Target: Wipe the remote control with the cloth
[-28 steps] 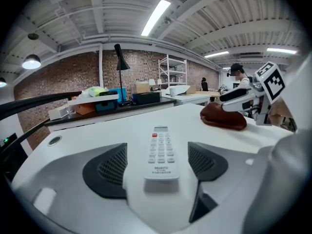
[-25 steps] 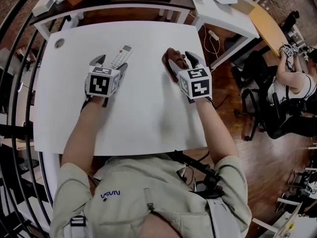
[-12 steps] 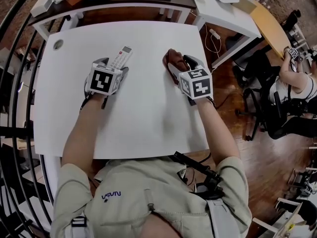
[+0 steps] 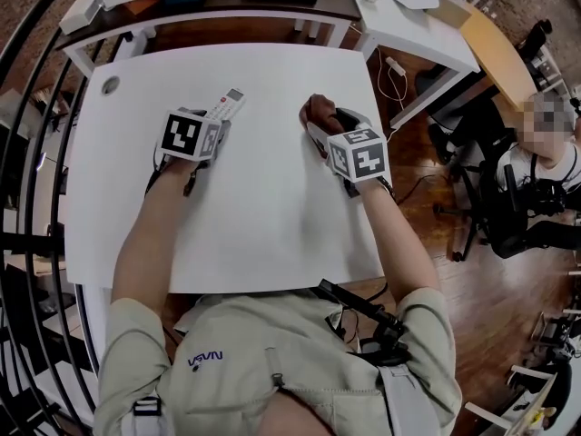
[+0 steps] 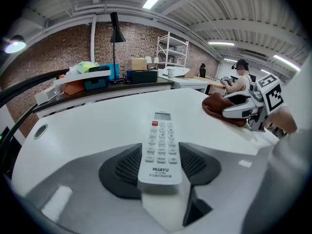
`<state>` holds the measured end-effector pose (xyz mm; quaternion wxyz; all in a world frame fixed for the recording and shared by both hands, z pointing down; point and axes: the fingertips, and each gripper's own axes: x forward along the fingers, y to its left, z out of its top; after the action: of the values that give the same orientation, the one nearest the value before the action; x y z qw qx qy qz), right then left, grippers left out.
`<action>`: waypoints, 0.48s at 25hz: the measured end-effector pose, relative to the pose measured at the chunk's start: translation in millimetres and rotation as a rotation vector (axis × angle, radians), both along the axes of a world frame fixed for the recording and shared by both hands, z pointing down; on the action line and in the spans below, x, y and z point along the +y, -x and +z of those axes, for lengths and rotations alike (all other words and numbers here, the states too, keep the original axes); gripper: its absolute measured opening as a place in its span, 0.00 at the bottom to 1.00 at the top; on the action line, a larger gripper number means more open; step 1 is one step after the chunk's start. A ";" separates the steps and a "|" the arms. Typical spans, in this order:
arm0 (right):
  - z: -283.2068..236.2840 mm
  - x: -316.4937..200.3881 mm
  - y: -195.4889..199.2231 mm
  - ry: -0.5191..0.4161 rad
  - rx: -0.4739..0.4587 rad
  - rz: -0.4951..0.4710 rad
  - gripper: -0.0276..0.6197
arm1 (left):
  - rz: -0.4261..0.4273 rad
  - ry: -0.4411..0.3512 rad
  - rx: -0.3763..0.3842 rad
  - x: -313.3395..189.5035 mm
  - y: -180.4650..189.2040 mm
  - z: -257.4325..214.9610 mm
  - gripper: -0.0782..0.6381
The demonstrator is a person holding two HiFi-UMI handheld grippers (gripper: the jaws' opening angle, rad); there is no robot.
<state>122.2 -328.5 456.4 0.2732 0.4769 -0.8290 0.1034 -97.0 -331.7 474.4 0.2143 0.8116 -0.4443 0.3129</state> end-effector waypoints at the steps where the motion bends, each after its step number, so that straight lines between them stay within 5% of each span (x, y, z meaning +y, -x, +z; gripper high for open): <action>1: 1.0 0.3 -0.1 0.003 0.003 0.000 0.49 | 0.000 -0.003 -0.003 -0.3 0.3 0.0 0.45; 4: 2.8 1.8 0.9 0.007 0.019 -0.003 0.48 | 0.002 -0.022 -0.020 -0.1 0.3 -0.2 0.45; 12: -0.4 2.9 -4.5 -0.023 0.040 0.026 0.28 | -0.026 -0.083 -0.008 5.7 -1.0 -7.6 0.45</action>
<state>126.8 -325.6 456.0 0.2830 0.4928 -0.8181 0.0878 -96.0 -326.0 466.8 0.1827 0.8129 -0.4681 0.2945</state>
